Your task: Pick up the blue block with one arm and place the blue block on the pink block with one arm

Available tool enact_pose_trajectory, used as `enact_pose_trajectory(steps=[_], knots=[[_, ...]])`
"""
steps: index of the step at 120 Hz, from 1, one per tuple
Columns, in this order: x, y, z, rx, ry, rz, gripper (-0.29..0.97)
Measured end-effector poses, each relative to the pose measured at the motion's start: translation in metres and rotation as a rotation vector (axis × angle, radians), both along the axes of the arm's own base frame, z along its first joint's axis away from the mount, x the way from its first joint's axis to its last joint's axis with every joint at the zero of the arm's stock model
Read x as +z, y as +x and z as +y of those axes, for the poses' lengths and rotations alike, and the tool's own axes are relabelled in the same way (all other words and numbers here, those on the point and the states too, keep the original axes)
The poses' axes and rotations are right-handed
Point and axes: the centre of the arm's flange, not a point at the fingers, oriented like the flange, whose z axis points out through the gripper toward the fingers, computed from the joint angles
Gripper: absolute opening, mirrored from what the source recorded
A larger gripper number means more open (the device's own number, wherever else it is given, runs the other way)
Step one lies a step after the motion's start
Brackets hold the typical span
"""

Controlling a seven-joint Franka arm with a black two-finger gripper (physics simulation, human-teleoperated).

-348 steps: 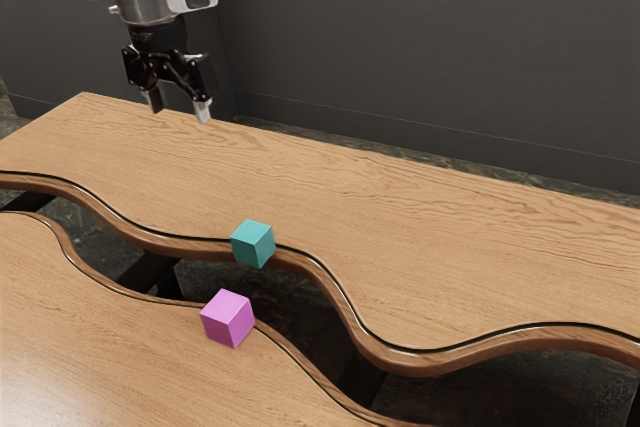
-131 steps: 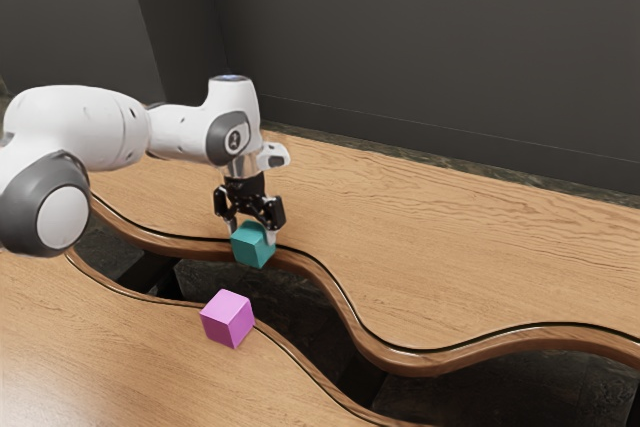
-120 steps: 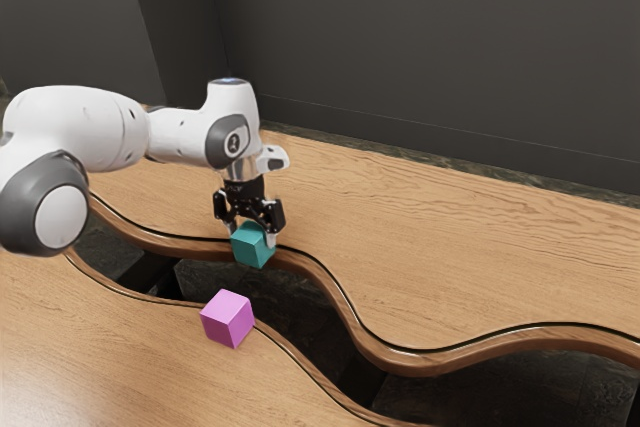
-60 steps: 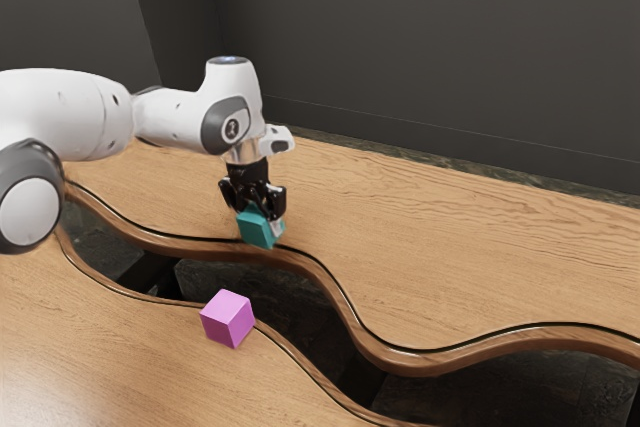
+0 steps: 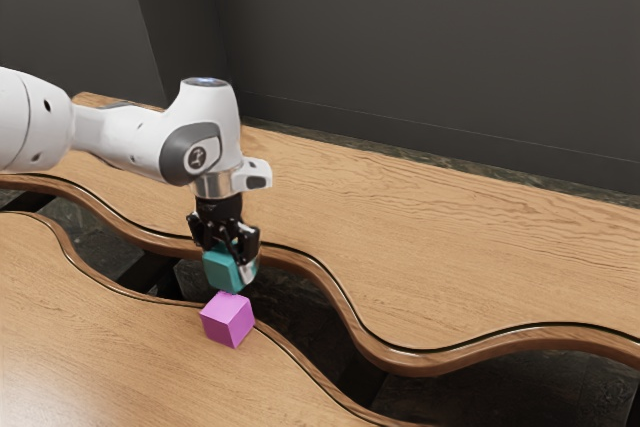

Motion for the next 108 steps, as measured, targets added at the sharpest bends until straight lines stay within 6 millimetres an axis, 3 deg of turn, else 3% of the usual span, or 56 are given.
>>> enact_pose_trajectory(steps=[17,46,69,108], knots=[[-0.008,-0.016,-0.009,-0.008,0.003,-0.007,0.22],[0.002,-0.031,-0.016,-0.017,0.022,-0.052,0.21],[-0.003,-0.048,-0.024,-0.024,0.035,-0.054,0.21],[-0.001,-0.051,-0.016,0.014,0.042,-0.074,0.22]])
